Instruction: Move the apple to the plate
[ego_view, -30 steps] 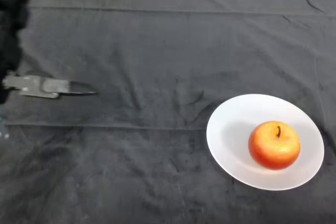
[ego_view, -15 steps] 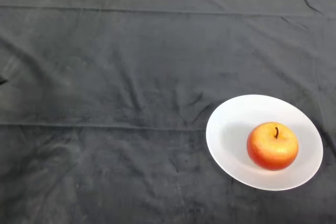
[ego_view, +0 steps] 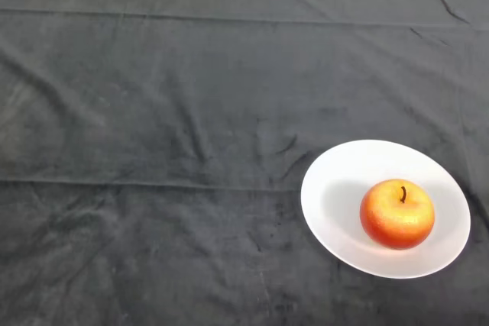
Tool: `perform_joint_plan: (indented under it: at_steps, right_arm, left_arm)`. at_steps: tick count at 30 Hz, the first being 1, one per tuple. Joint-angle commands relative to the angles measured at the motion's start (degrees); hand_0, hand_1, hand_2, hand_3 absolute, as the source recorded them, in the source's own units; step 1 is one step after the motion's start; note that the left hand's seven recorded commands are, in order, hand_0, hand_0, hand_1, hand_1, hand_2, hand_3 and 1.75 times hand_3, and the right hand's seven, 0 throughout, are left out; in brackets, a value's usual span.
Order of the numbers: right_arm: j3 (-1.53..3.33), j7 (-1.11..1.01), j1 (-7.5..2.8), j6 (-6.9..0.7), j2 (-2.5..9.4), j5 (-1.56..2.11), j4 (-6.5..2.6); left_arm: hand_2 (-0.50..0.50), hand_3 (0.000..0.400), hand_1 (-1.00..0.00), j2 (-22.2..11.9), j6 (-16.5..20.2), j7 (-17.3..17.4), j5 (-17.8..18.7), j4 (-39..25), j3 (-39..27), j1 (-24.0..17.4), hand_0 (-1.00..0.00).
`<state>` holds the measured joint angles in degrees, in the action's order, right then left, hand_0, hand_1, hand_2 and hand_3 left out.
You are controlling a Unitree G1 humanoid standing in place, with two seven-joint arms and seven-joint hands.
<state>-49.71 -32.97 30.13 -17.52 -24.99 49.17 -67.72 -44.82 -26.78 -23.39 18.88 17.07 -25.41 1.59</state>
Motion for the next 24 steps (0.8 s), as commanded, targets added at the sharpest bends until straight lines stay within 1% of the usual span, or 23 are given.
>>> perform_joint_plan:
  at_steps: [1,11,24]
  right_arm:
    - [-0.83,0.53,0.03,0.33,-0.72,0.60,0.22]
    - [-0.82,0.51,0.04,0.32,-0.75,0.61,0.17]
    - [-0.81,0.47,0.05,0.32,-0.77,0.62,0.11]
  left_arm:
    - [0.00,0.000,0.00,1.80,-1.70,-1.13,-1.33,3.30,-3.37,3.34,0.00]
    - [0.00,0.000,0.00,2.97,-3.22,0.31,-1.79,9.08,-5.87,5.78,0.00]
    - [0.00,0.000,0.00,4.28,-2.91,1.23,-2.82,10.57,-7.34,7.44,0.00]
